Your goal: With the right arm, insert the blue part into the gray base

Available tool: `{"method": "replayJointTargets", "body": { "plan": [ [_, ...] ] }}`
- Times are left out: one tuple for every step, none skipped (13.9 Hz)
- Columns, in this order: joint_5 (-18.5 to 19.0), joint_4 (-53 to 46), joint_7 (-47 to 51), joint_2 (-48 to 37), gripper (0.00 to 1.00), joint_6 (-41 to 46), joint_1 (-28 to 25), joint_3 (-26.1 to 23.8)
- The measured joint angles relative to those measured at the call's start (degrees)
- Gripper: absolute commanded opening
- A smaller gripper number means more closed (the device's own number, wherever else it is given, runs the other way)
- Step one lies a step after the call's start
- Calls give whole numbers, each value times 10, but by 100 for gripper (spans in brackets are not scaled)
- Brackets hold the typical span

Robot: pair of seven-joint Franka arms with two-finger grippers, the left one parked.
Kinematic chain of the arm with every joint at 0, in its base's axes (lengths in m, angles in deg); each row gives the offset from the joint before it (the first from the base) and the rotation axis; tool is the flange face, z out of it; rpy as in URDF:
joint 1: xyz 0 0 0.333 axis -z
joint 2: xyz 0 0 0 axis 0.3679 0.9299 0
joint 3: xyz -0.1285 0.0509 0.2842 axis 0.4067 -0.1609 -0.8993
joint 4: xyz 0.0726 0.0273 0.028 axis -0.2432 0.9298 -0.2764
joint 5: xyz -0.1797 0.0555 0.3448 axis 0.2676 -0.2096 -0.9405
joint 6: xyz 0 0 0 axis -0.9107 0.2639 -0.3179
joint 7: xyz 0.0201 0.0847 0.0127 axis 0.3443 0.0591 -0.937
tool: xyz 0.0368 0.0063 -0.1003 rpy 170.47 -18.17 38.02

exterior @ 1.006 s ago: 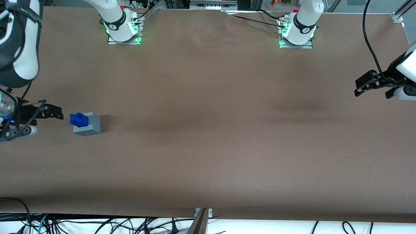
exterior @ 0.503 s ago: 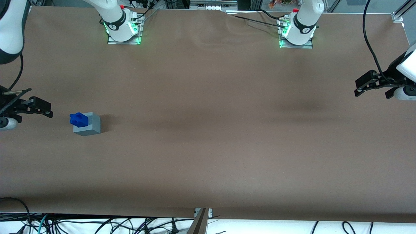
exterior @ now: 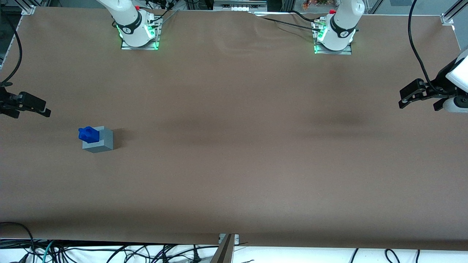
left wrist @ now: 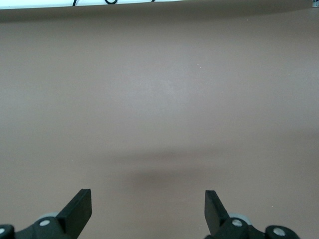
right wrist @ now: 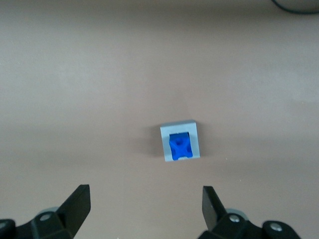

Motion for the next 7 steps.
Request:
{"method": "replayJointTargets", "body": {
  "plan": [
    [11, 10, 0, -6, 99, 0, 7, -12],
    [20, 15, 2, -10, 99, -1, 9, -20],
    [27, 17, 5, -11, 99, -1, 9, -25],
    [31, 19, 7, -11, 99, -1, 9, -27],
    [33, 20, 7, -11, 99, -1, 10, -27],
    [37, 21, 7, -11, 99, -1, 10, -27],
    [43, 22, 7, -11, 99, -1, 11, -27]
  ]
}}
